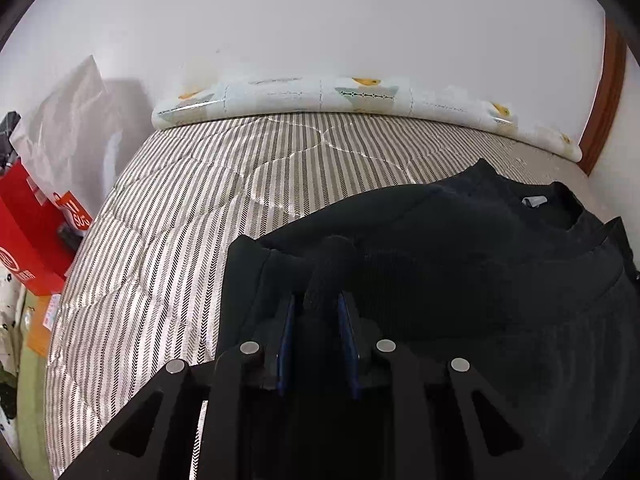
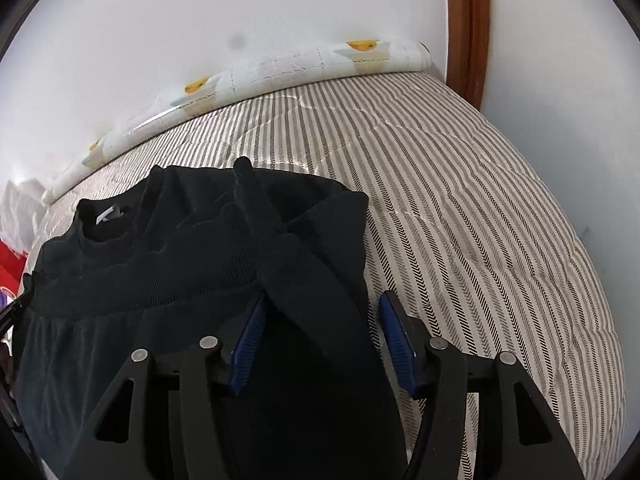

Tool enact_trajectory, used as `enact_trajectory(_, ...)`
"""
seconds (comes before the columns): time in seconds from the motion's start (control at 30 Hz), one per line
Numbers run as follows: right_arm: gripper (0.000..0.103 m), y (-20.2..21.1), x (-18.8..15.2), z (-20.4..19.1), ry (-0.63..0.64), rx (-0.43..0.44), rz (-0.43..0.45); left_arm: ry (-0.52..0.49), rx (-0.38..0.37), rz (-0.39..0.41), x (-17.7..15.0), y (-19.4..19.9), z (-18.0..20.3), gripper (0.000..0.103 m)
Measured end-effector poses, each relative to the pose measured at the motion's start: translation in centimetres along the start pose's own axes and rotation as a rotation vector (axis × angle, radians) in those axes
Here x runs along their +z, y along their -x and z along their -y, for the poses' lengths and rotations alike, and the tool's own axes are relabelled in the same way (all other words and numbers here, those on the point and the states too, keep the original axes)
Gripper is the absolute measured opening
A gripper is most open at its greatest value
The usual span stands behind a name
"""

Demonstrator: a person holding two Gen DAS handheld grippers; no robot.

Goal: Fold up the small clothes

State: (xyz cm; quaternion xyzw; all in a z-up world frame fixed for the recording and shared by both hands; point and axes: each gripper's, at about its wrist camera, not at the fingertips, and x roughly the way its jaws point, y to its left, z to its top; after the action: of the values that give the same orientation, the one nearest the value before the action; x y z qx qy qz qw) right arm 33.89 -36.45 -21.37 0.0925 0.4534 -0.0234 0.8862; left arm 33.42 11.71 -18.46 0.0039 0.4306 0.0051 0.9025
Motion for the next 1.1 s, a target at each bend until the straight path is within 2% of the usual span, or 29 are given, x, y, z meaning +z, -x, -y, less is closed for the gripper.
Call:
enact_trajectory(0.2,0.060,-0.2,-0.1,-1.3,0.055,-0.087,0.007,-0.019,0.019,-0.002,-0.2,-0.1,0.3,0.021)
enact_trajectory(0.37,0.060,-0.3,0.0,-0.7,0.034,-0.057,-0.002,-0.016,0.014,-0.004,-0.2,-0.2,0.3,0.021)
enact_trajectory(0.63,0.060,-0.2,-0.1,-1.4,0.060,-0.090,0.007,-0.018,0.014,-0.008,-0.3,-0.4,0.5,0.022)
enact_trajectory(0.8,0.061,-0.1,-0.2,-1.8,0.085,-0.115,0.015,-0.003,-0.011,-0.006,-0.3,-0.6,0.1,0.022)
enact_trajectory(1.1,0.062,0.1,-0.1,-1.7,0.085,-0.116,0.014,0.005,-0.016,-0.006,-0.4,-0.6,-0.1,0.024)
